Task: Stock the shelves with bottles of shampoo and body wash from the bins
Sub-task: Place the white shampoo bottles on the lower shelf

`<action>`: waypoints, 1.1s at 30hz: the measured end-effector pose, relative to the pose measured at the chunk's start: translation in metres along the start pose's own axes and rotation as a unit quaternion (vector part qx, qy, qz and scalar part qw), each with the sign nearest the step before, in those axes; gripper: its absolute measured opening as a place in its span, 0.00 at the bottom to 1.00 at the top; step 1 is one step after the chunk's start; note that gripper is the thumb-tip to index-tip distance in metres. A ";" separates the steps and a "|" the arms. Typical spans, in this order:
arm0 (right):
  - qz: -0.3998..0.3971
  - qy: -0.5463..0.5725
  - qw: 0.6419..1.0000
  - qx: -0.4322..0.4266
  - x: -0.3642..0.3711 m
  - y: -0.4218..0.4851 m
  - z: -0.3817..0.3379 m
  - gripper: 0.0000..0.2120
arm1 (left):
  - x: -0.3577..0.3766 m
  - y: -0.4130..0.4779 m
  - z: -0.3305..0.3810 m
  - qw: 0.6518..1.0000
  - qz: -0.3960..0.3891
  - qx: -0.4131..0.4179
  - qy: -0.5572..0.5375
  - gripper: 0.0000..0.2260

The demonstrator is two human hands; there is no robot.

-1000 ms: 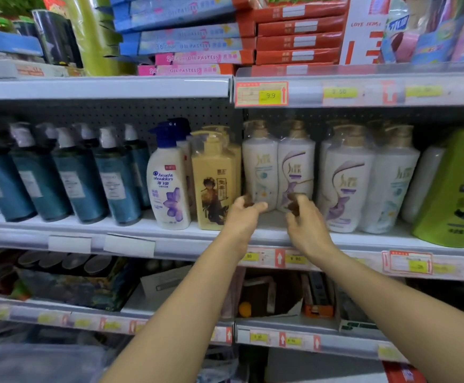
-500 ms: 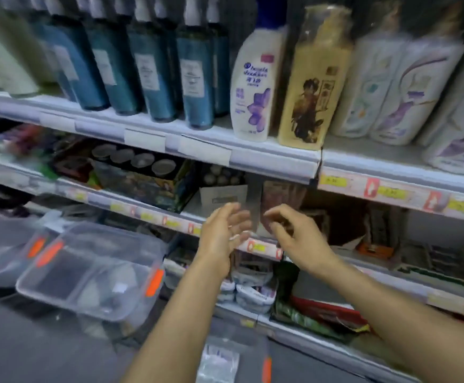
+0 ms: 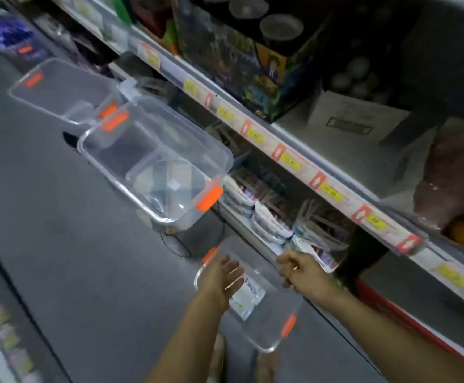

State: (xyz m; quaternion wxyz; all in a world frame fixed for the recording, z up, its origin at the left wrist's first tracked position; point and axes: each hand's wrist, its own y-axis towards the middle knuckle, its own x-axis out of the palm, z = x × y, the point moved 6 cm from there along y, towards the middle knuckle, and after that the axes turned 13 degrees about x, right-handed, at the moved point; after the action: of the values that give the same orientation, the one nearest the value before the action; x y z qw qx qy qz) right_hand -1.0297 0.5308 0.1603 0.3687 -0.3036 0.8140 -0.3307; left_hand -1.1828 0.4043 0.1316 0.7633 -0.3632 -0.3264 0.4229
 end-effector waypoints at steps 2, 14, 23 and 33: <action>-0.016 0.009 0.999 0.029 0.017 0.035 0.023 0.09 | -0.013 0.029 -0.021 0.999 0.036 -0.001 -0.007 0.06; -0.078 -0.010 0.978 0.191 0.110 0.203 0.186 0.07 | -0.067 0.204 -0.171 0.990 0.117 -0.067 0.040 0.11; -0.058 -0.119 0.979 0.156 0.168 0.333 0.245 0.14 | -0.086 0.321 -0.288 0.982 0.138 -0.101 0.081 0.15; -0.071 -0.166 0.973 0.145 0.218 0.424 0.288 0.26 | -0.112 0.420 -0.355 0.976 0.173 -0.094 0.098 0.23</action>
State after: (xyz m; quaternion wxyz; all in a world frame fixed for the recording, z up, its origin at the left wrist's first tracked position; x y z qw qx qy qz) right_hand -1.0237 0.5328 -0.3964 0.5142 -0.3548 0.6610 -0.4156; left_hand -1.1171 0.3657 -0.4245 0.6691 -0.5240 -0.2211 0.4784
